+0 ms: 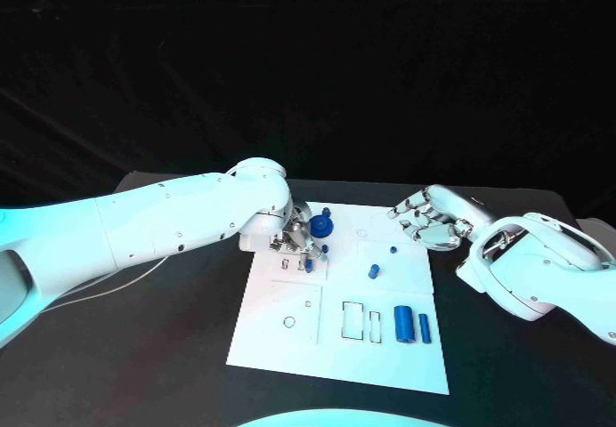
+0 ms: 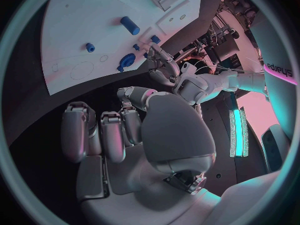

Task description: Assemble the parts on the task board

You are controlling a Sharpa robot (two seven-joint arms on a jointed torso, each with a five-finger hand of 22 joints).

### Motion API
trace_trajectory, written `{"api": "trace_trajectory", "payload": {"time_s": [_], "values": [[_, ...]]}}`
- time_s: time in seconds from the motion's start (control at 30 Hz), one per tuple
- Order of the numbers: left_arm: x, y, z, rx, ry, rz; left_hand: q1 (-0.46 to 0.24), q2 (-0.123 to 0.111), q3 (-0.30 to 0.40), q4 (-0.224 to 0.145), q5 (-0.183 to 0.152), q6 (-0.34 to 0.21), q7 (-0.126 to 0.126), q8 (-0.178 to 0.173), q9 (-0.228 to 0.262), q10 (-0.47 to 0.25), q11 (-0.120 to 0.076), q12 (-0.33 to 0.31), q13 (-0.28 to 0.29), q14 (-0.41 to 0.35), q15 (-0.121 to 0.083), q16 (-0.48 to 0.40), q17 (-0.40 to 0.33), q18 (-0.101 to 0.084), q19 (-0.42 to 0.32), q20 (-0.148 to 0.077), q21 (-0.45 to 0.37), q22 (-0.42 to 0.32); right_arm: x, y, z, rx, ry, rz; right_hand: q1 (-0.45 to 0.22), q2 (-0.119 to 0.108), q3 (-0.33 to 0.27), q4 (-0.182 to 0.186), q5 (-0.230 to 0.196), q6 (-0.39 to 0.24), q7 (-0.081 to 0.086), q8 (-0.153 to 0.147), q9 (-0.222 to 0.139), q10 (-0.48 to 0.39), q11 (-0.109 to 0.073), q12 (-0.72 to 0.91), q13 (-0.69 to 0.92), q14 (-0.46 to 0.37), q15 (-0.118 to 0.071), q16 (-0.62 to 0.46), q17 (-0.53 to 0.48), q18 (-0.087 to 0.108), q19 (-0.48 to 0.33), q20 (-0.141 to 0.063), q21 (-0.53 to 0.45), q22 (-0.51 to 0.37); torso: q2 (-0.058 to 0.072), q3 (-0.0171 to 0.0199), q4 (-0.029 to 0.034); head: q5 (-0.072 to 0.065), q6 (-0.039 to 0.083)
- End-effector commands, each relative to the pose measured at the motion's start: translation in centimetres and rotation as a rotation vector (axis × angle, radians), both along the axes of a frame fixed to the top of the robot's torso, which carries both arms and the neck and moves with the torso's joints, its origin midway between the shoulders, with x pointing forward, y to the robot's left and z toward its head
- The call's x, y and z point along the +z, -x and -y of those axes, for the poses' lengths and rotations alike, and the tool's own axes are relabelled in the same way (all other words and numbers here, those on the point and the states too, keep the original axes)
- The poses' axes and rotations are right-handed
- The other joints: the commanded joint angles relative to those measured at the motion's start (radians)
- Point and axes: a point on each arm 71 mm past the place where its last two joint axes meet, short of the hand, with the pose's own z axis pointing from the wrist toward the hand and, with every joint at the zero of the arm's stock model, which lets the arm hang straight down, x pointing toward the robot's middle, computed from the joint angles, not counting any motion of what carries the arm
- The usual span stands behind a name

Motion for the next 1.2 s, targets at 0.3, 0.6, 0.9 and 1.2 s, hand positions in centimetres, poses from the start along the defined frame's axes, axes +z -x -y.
{"api": "trace_trajectory", "payload": {"time_s": [0.3,0.6,0.9,1.2], "values": [[-0.25,0.11,-0.63,0.022,-0.054,-0.036,0.012,0.011,-0.008,-0.002,0.007,-0.003,-0.005,0.01,0.008,-0.002,-0.003,0.002,0.001,0.086,-0.006,0.004,0.197,-0.009,0.004,-0.004,0.005,0.0,0.05,0.03,-0.04,0.006,0.005,0.01,-0.013,-0.005,0.0,-0.004,0.005,0.008,0.001,-0.006,-0.001,-0.004,-0.001,-0.004,0.051,0.08,-0.002,-0.002,0.163,-0.003,-0.004,0.001,-0.006,0.123,0.0,-0.0001,0.0003,0.0,0.0],[-0.25,0.14,-0.68,0.021,-0.053,-0.036,0.053,0.02,-0.007,-0.004,0.008,-0.012,-0.007,0.024,0.032,-0.001,-0.006,0.003,0.001,0.086,-0.008,0.004,0.199,-0.01,0.005,-0.006,0.008,0.004,0.04,0.02,-0.05,0.006,0.006,0.009,-0.014,-0.005,0.0,-0.004,0.005,0.009,0.001,-0.006,-0.001,-0.005,-0.001,-0.005,0.05,0.08,-0.002,-0.002,0.164,-0.003,-0.004,0.001,-0.007,0.123,0.0,-0.0003,0.0002,0.001,-0.002],[-0.36,0.15,-0.65,0.023,-0.053,-0.039,0.095,0.014,-0.002,-0.006,0.009,-0.021,-0.008,0.035,0.05,-0.002,-0.006,0.003,0.001,0.086,-0.009,0.004,0.198,-0.01,0.004,-0.006,0.008,0.004,0.03,0.03,-0.06,0.007,0.006,0.008,-0.014,-0.005,0.0,-0.004,0.005,0.009,0.001,-0.006,-0.001,-0.005,-0.001,-0.005,0.05,0.08,-0.002,-0.002,0.164,-0.003,-0.004,0.001,-0.007,0.123,0.0,-0.0003,-0.0001,0.002,-0.004],[-0.48,0.23,-0.5,0.026,-0.039,-0.052,0.107,0.012,0.0,-0.005,0.009,-0.024,-0.007,0.038,0.057,-0.003,-0.006,0.002,-0.001,0.086,-0.009,0.004,0.197,-0.01,0.004,-0.006,0.009,0.005,0.04,0.04,-0.07,0.008,0.005,0.01,-0.015,-0.004,0.0,-0.005,0.005,0.01,0.001,-0.006,-0.001,-0.004,-0.001,-0.004,0.051,0.08,-0.002,-0.002,0.164,-0.003,-0.004,0.001,-0.006,0.124,0.001,0.0004,0.0003,0.001,-0.006]]}}
